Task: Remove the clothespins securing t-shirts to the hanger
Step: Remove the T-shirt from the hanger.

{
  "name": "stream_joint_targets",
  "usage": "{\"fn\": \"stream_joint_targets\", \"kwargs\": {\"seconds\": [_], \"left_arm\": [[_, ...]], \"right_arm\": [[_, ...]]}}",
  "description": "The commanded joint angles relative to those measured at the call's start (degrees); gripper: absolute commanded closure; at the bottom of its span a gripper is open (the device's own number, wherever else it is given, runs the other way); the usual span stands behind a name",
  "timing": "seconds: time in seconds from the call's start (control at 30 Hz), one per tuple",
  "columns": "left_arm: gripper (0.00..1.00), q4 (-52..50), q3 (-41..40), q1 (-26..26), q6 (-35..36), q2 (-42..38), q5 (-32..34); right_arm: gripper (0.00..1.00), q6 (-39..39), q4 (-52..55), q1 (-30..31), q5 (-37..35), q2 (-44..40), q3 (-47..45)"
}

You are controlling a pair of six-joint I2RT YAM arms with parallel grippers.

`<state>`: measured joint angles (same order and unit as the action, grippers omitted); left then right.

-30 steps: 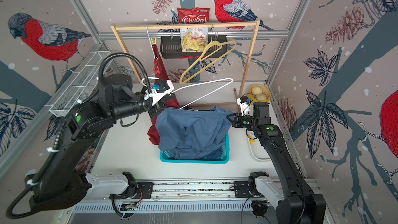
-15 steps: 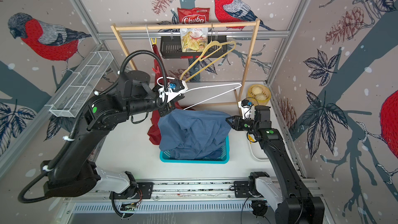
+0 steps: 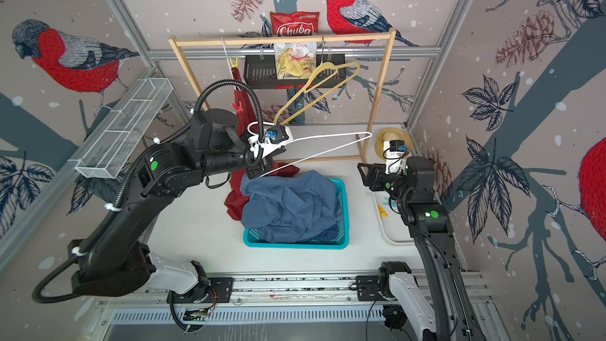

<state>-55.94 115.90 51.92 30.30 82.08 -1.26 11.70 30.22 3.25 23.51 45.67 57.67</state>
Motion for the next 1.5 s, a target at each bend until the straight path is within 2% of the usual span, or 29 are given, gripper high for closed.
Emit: {"fn": "stream_joint_targets", "kwargs": {"seconds": [0.0,0.2,0.33,0.5,0.6,0.67,0.73,0.9,1.0,1.1,1.2,1.3,1.47], "left_arm": [[1.0,0.2,-0.3,0.5,1.1,0.2,0.6],[1.0,0.5,-2.0,1.1,1.1,0.0,0.8],[1.0,1.2,-2.5,1.5,0.9,-0.3,0.4],[1.0,3.9,-3.0,1.5,-1.0,-3.3,0.6],[1.0,8.5,-6.5,1.5,-3.6,-8.0,2.6],[1.0,11.2,-9.5,1.5,-6.1,-11.1,4.7],[1.0,12.2,-11.9,1.3,-8.9,-13.7,7.5],[1.0,7.3,-15.4,-1.9,-16.7,-16.1,13.6],[1.0,7.5,-19.9,-5.2,-20.6,-17.7,10.8],[1.0,8.8,-23.6,-5.6,-22.9,-18.1,6.1],[1.0,6.5,-23.9,-5.6,-23.2,-15.9,1.9],[1.0,3.2,-22.7,-5.7,-22.0,-12.6,-1.1],[1.0,0.9,-20.6,-5.7,-20.6,-7.8,-6.1]], "right_arm": [[0.35,-4.7,4.1,-0.3,-5.9,-0.7,6.3],[0.33,-8.8,8.3,-0.2,-8.6,-0.8,20.4],[0.32,-8.1,7.2,-0.2,-5.1,-1.5,22.0],[0.32,-3.2,2.4,-0.1,-0.9,-3.4,14.9],[0.36,4.0,-5.1,0.3,7.3,-4.6,5.5],[0.39,9.5,-10.7,2.6,9.5,-5.1,-1.1],[0.39,11.0,-12.6,9.0,4.3,-5.2,-4.7],[0.37,7.5,-9.6,32.4,-21.2,-1.2,-2.9],[0.38,6.7,-9.7,40.1,-28.6,2.2,-1.4],[0.43,6.3,-11.1,46.5,-35.7,3.6,-0.9],[0.47,3.8,-13.1,51.1,-40.8,1.1,0.5],[0.49,0.5,-11.5,53.5,-42.4,-0.7,4.0],[0.49,-6.4,-2.3,55.5,-38.4,3.0,13.6]]}}
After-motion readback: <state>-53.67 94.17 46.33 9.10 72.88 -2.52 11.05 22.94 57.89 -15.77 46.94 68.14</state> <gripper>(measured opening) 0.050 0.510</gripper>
